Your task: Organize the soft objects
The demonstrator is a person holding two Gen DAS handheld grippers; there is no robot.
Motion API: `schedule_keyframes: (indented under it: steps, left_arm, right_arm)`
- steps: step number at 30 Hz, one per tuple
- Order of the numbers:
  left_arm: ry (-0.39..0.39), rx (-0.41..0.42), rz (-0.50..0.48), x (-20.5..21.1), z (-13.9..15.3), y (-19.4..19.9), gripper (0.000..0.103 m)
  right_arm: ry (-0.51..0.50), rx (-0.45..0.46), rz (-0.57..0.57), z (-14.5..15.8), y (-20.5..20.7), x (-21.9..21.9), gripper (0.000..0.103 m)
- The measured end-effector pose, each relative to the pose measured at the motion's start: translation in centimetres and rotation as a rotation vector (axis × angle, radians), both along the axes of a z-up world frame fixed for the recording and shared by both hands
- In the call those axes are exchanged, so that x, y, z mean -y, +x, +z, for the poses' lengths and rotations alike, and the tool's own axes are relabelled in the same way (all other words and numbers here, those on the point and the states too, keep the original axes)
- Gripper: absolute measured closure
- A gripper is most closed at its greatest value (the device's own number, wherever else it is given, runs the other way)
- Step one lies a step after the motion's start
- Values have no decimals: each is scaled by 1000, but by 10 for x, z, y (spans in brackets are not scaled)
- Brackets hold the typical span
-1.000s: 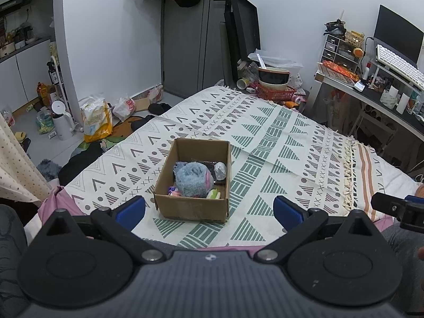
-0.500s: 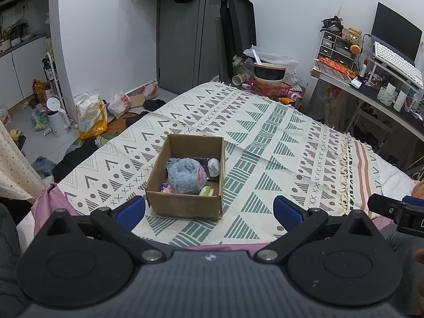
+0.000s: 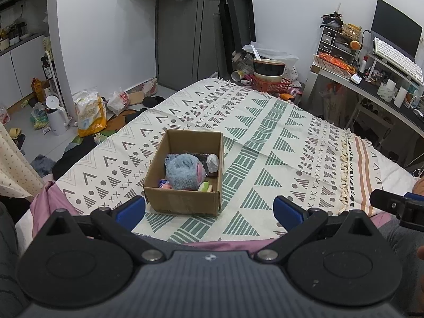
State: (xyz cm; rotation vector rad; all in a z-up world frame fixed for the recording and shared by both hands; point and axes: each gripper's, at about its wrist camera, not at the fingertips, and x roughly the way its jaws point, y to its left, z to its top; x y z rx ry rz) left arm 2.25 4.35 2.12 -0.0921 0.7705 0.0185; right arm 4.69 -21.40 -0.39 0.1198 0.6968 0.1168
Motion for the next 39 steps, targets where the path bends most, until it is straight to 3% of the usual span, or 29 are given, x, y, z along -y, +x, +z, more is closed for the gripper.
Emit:
schedule_keyframes:
  steps: [39]
  left_arm:
    - [13,13,2,9,1,-1,1]
  right_arm:
    - [16,-24,6,-11,3,5,0]
